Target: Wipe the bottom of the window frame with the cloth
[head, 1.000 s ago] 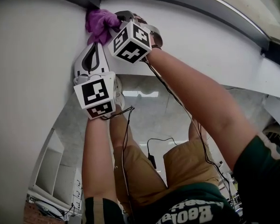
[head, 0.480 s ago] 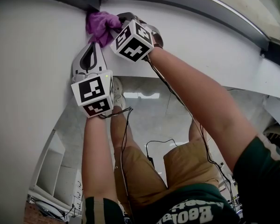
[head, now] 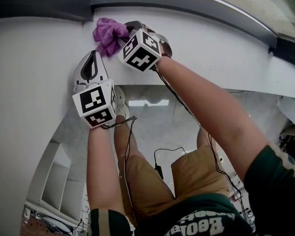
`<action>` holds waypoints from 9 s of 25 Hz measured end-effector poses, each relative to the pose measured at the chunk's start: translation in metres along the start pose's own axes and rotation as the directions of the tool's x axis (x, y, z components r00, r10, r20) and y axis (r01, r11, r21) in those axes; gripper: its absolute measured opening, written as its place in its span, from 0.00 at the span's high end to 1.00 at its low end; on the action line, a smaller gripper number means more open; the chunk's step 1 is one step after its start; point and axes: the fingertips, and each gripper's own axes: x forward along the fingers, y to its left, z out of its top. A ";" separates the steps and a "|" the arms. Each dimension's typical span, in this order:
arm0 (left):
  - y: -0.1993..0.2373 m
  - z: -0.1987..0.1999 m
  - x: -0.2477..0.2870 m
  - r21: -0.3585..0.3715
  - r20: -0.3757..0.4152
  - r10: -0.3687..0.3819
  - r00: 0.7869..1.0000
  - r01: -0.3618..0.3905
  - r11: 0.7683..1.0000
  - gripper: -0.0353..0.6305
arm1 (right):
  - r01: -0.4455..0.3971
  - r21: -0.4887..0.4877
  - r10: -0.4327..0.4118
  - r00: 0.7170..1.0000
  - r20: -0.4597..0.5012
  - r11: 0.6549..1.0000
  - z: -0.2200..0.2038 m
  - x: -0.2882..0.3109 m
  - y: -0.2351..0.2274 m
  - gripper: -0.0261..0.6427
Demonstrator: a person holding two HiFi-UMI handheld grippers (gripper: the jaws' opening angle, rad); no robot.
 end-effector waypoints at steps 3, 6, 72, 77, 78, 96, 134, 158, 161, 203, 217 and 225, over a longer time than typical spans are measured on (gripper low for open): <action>-0.014 0.002 0.002 0.009 -0.007 -0.019 1.000 0.019 1.000 0.94 | 0.000 0.020 0.000 1.000 -0.010 1.000 -0.011 -0.009 -0.008 0.83; -0.028 0.005 0.007 0.021 -0.010 -0.035 0.999 0.035 0.999 0.94 | 0.011 0.032 -0.010 1.000 -0.017 0.999 -0.022 -0.019 -0.019 0.83; -0.428 0.056 0.070 0.264 -0.059 -0.400 0.915 0.401 0.877 0.94 | 0.339 0.165 -0.305 0.931 -0.201 0.926 -0.350 -0.280 -0.199 0.83; -0.443 0.057 0.070 0.274 -0.061 -0.414 0.908 0.414 0.868 0.94 | 0.356 0.165 -0.321 0.925 -0.205 0.920 -0.361 -0.291 -0.205 0.83; -0.445 0.057 0.069 0.279 -0.063 -0.416 0.907 0.416 0.865 0.94 | 0.358 0.162 -0.324 0.924 -0.203 0.920 -0.363 -0.293 -0.206 0.83; -0.539 0.057 0.075 0.361 -0.087 -0.485 0.870 0.481 0.799 0.94 | 0.428 0.164 -0.383 0.891 -0.245 0.889 -0.439 -0.353 -0.251 0.83; -0.667 0.047 0.073 0.419 -0.130 -0.593 0.794 0.586 0.693 0.94 | 0.561 0.220 -0.482 0.813 -0.325 0.798 -0.541 -0.441 -0.304 0.83; -0.674 0.015 0.039 0.443 -0.160 -0.609 0.777 0.608 0.660 0.94 | 0.582 0.158 -0.502 0.786 -0.360 0.798 -0.569 -0.459 -0.239 0.83; -0.674 0.013 0.039 0.445 -0.164 -0.607 0.777 0.608 0.658 0.94 | 0.580 0.138 -0.505 0.785 -0.358 0.803 -0.571 -0.460 -0.232 0.83; -0.598 0.023 0.042 0.415 -0.099 -0.574 0.813 0.558 0.719 0.94 | 0.654 0.079 -0.567 0.703 -0.428 0.752 -0.548 -0.438 -0.218 0.83; -0.540 0.040 0.037 0.379 -0.058 -0.557 0.829 0.534 0.756 0.94 | 0.632 0.102 -0.543 0.727 -0.419 0.768 -0.494 -0.396 -0.194 0.83; -0.509 0.039 0.036 0.357 -0.061 -0.535 0.843 0.519 0.777 0.94 | 0.633 0.083 -0.556 0.728 -0.402 0.769 -0.469 -0.375 -0.186 0.83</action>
